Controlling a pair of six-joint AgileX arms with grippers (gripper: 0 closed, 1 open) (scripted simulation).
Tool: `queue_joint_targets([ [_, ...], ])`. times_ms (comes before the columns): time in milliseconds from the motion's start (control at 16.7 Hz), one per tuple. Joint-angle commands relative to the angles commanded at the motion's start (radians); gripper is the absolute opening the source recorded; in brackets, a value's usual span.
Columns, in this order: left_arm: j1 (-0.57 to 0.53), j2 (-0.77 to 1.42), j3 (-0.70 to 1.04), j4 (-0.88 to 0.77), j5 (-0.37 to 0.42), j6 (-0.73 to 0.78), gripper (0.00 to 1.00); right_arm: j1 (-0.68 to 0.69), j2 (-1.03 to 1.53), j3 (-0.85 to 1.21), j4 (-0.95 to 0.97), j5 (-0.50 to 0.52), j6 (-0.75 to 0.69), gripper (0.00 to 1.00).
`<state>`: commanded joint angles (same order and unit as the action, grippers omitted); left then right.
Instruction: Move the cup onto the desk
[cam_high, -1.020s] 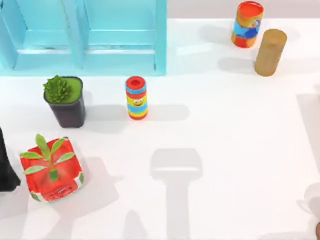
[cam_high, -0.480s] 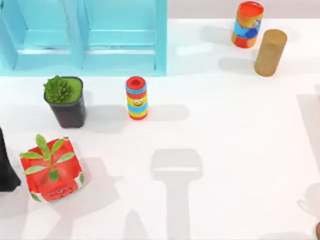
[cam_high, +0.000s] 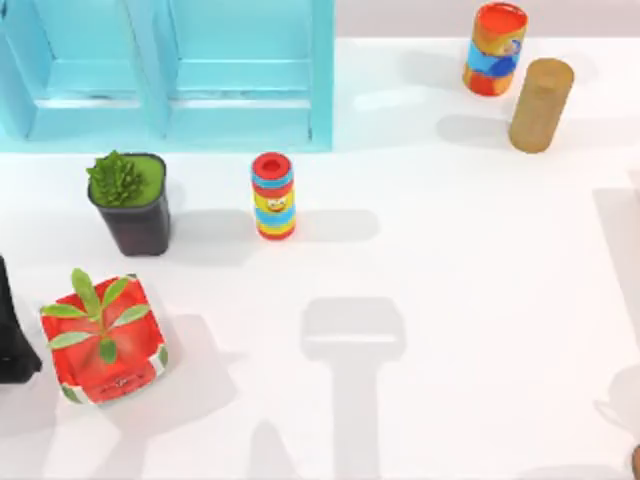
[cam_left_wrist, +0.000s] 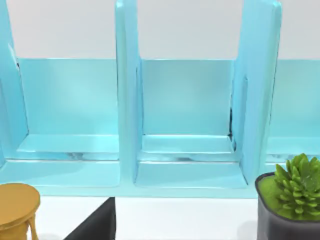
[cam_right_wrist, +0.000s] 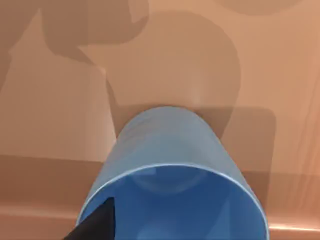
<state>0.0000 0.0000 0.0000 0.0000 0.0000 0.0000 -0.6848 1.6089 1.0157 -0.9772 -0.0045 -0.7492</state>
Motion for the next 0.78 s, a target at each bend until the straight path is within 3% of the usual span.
queue_joint_targets([
  [240,0.000,0.000,0.000,0.000,0.000,0.000,1.00,-0.017,0.027,-0.095,0.124,0.000,-0.017,1.00],
  [540,0.000,0.000,0.000,0.000,0.000,0.000,1.00,-0.021,0.029,-0.104,0.132,0.000,-0.021,1.00],
  [780,0.000,0.000,0.000,0.000,0.000,0.000,1.00,-0.021,0.029,-0.104,0.132,0.000,-0.021,0.70],
])
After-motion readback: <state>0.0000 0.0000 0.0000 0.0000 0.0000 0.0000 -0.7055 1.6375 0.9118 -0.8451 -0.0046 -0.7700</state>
